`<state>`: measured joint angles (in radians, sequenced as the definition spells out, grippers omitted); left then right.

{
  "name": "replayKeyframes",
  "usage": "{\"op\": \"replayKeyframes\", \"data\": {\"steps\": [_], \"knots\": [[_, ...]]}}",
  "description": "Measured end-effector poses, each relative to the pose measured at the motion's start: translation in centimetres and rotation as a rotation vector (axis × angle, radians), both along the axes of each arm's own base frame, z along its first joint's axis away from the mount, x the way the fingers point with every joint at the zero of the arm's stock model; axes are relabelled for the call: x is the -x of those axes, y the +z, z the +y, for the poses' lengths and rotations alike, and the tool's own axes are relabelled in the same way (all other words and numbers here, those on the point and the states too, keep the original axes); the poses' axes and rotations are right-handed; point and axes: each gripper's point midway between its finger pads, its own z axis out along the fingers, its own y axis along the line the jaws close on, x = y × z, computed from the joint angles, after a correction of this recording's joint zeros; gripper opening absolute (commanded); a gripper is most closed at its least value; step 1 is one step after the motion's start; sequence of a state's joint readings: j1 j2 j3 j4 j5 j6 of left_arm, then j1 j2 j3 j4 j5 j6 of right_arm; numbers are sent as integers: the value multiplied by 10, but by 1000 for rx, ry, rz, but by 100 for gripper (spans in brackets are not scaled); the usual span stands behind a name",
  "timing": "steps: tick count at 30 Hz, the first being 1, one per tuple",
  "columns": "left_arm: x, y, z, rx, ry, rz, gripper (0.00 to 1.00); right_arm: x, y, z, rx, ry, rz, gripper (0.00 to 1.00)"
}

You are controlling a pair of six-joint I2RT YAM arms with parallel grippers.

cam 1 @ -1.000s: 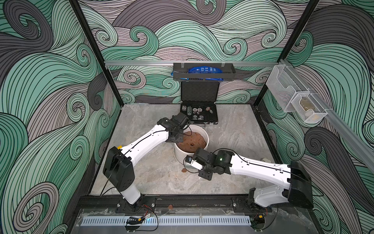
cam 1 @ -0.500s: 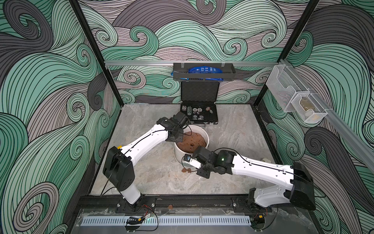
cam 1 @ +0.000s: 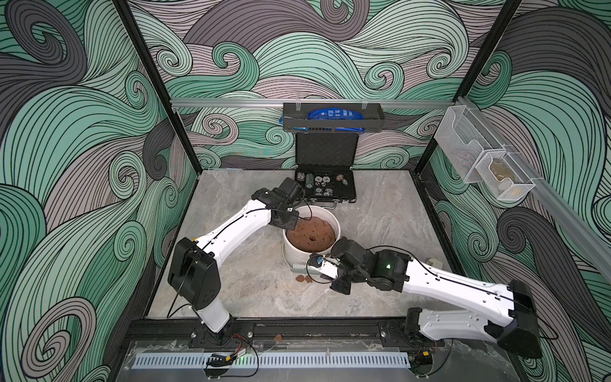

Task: Scrub the dried mud off the ceramic pot
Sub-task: Brush off the soil from the pot.

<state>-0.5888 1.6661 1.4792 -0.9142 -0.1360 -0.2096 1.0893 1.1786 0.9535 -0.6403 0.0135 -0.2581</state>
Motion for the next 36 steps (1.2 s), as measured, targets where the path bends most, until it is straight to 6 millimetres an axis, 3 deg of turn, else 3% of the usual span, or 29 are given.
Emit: {"op": "replayKeyframes", "data": {"steps": [10, 15, 23, 30, 36], "knots": [[-14, 1, -4, -26, -156, -13, 16, 4, 2, 0, -6, 29, 4, 0], [-20, 5, -8, -15, -196, -24, 22, 4, 3, 0, -9, 29, 3, 0], [-19, 16, -15, 28, -201, -33, 45, 5, 9, -3, -26, 28, -5, 0], [-3, 39, -3, 92, -50, -25, 72, 3, 18, -7, -54, 12, -6, 0], [25, 63, 14, 135, 194, -32, 73, -1, 25, -9, -85, -13, 1, 0]]}}
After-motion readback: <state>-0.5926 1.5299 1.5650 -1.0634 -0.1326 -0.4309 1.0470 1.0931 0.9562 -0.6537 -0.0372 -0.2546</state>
